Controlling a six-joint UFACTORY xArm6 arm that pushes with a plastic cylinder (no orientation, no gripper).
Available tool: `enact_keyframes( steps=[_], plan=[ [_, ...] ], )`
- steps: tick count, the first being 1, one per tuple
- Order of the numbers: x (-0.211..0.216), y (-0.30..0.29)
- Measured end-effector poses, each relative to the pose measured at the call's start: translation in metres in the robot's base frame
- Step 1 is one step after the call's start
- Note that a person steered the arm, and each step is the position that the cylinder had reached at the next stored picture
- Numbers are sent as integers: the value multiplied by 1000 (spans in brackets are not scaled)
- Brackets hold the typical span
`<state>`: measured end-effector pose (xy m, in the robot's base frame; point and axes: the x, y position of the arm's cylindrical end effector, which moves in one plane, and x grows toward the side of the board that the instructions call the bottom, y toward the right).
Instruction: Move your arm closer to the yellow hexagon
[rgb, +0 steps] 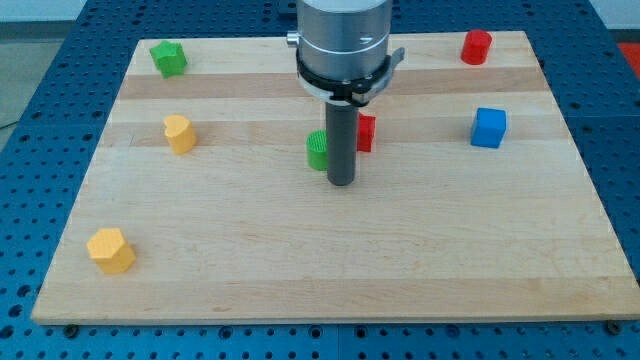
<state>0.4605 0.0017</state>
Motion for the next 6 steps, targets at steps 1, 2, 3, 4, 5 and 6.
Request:
enact_keyframes(
  steps=[1,2,3,4,5,6],
  plan=[
    [-17,-7],
    [-33,-7],
    [-17,-6],
    [12,-30],
    [12,-123],
    [17,-238]
  ],
)
